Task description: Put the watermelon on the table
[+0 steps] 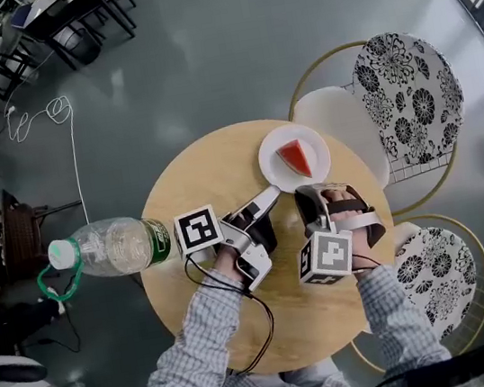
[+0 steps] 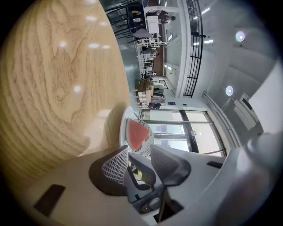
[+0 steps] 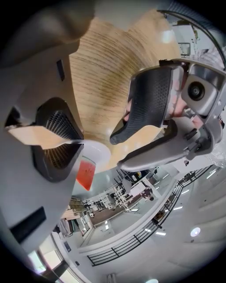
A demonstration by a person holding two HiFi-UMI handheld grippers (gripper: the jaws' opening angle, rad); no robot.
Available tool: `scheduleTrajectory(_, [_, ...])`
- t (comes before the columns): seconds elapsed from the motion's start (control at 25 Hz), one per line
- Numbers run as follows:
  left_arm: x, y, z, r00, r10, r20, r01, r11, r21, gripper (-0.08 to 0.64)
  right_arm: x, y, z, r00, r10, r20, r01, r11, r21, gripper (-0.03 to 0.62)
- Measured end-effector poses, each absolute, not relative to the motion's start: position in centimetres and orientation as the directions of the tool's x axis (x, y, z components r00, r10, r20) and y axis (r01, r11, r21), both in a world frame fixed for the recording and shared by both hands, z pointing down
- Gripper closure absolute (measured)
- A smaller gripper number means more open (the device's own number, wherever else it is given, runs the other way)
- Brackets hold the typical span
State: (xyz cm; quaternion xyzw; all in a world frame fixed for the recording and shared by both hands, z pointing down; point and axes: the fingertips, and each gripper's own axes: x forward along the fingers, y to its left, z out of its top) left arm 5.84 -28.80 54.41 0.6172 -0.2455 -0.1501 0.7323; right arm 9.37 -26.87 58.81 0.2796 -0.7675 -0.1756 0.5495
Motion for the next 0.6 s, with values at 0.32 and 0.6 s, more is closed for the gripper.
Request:
scheduleTrajectory(0.32, [5.4, -25.7, 53.3, 0.869, -0.479, 0.122, -0.068, 0.127, 0.990, 0.403, 9.2, -26.8, 59.5, -0.271, -0.589, 0.761, -0.305, 0.803, 0.512, 0.560])
scheduleTrajectory(0.6, [5.4, -23.7, 52.9, 0.889, -0.443, 0.114, -0.077, 0.100, 0.992, 0.405, 9.4, -26.7, 59.1, -0.328, -0.563, 0.758, -0.468, 0.794, 0.388, 0.505])
